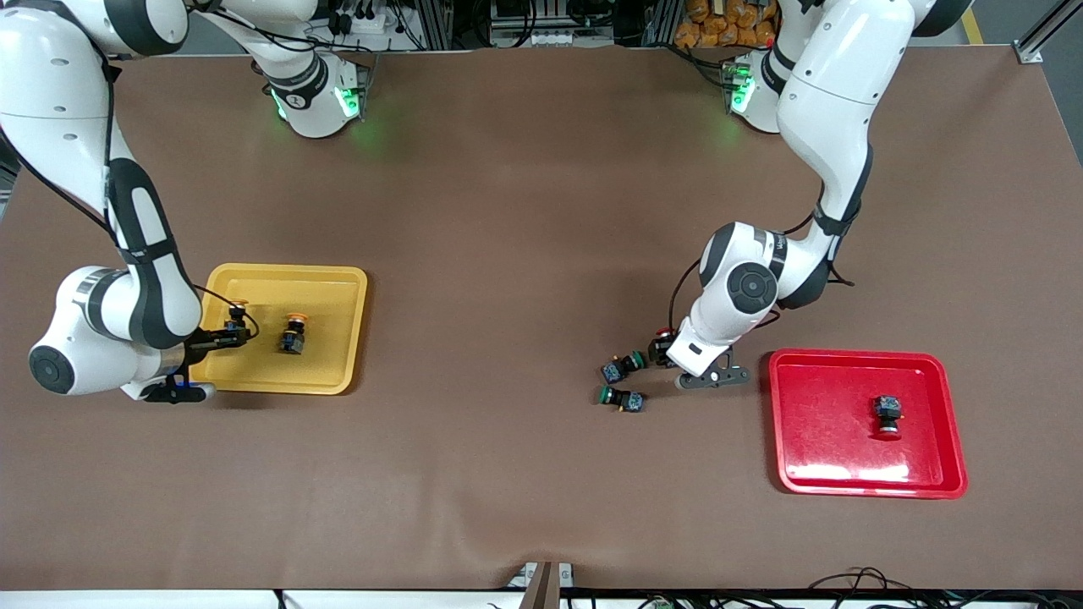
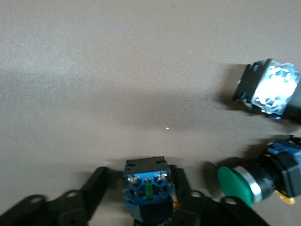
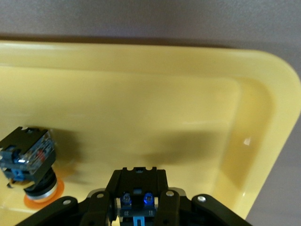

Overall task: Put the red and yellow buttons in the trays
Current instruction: 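Grasp the orange button with the right gripper while the left gripper grasps red, then place the orange button in the yellow tray while the left gripper fills red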

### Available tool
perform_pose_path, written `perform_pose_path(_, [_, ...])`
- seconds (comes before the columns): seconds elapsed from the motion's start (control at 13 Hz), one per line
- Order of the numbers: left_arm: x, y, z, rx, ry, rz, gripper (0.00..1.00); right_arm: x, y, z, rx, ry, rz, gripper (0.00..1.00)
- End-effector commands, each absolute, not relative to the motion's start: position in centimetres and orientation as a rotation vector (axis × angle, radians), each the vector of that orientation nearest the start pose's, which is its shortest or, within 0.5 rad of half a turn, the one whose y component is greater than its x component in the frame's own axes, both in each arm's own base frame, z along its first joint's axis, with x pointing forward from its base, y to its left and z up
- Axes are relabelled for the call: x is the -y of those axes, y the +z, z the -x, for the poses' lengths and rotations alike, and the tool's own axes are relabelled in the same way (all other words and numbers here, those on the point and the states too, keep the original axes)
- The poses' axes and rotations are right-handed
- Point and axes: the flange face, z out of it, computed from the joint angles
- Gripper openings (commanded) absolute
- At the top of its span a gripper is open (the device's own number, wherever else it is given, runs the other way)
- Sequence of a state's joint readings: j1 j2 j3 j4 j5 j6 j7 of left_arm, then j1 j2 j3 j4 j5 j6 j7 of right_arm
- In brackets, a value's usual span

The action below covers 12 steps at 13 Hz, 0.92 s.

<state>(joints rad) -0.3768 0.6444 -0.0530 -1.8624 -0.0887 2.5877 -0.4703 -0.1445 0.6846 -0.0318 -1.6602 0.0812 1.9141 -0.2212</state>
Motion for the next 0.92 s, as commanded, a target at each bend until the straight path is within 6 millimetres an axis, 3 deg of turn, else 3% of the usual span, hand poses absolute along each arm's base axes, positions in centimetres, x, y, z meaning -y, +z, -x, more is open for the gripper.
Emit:
perform_pose_path(0.0, [26.4, 19.2, -58.7, 0.185, -0.045, 3.238, 0.0, 10.3, 18.6, -62.1, 0.034, 0.61, 2.956, 0.48])
perform_pose_path(0.08, [25.6, 20.0, -59.3, 0.114, -0.047, 3.23, 0.0, 10.2, 18.6, -62.0, 0.036, 0.614, 2.955, 0.8])
perform_pose_path(0.15, [23.7, 20.9, -60.2, 0.056, -0.05, 3.224, 0.0, 10.2, 18.9, -62.1, 0.039, 0.612, 2.955, 1.0])
perform_pose_path(0.23, [21.6, 22.5, -61.6, 0.039, -0.05, 3.224, 0.0, 10.1, 19.5, -62.0, 0.042, 0.624, 2.949, 1.0])
perform_pose_path(0.31, [19.9, 24.0, -62.7, 0.026, -0.015, 3.219, 0.0, 10.0, 21.6, -62.2, 0.047, 0.625, 2.946, 1.0])
perform_pose_path(0.62, [13.1, 31.7, -65.4, -0.049, 0.007, 3.215, 0.0, 9.5, 36.2, -61.0, 0.065, 0.517, 2.971, 1.0])
perform_pose_path(0.69, [10.5, 32.7, -66.2, -0.109, -0.005, 3.214, 0.0, 9.2, 39.9, -60.4, 0.071, 0.466, 2.985, 1.0])
perform_pose_path(0.85, [5.4, 32.9, -67.6, -0.269, -0.038, 3.169, 0.0, 9.0, 46.3, -58.6, 0.093, 0.376, 3.012, 1.0])
